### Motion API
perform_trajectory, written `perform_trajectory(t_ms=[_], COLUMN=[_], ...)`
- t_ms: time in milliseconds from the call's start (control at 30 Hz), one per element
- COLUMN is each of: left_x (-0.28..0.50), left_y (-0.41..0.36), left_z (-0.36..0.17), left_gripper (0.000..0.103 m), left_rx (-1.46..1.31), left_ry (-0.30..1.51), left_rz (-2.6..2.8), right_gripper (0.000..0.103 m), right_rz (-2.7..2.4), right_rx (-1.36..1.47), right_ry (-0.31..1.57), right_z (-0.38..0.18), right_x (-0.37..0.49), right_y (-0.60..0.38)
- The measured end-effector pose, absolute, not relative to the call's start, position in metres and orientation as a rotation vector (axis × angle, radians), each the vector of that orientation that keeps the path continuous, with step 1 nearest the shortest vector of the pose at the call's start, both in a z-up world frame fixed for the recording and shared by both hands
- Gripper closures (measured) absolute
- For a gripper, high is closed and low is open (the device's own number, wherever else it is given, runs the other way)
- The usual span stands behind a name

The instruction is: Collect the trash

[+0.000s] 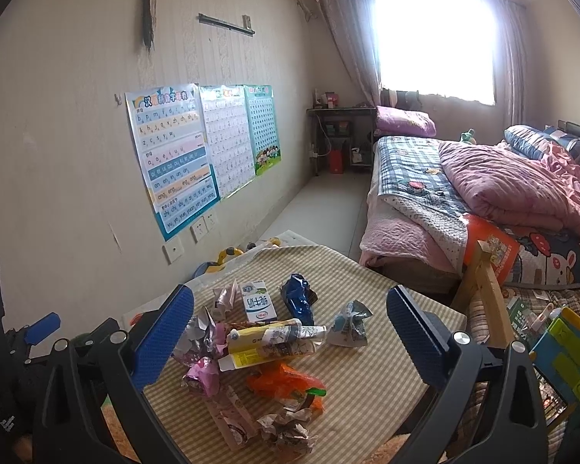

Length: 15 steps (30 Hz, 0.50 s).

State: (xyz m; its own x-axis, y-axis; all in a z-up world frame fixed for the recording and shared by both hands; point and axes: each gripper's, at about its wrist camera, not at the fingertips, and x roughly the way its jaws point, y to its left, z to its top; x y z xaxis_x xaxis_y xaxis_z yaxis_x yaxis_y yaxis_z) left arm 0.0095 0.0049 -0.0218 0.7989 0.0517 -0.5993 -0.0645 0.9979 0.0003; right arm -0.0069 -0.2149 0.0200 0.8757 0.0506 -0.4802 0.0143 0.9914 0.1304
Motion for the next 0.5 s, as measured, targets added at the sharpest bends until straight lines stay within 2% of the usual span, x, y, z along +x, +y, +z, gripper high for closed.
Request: perform_trajectory(t_ms=[500], left_x=[0.0094], left_y=[0.0066], left_z=[-0.0236], left_gripper=[0.005], left_rx=[-0.016], left_ry=[0.644], left_rz=[0.071], right_gripper=[0.007], right_rz=[0.020], right_rx=[0.126], right_ry=[0.510], right_z=[0.0161], right_x=[-0.0052], right_y=[-0.2140])
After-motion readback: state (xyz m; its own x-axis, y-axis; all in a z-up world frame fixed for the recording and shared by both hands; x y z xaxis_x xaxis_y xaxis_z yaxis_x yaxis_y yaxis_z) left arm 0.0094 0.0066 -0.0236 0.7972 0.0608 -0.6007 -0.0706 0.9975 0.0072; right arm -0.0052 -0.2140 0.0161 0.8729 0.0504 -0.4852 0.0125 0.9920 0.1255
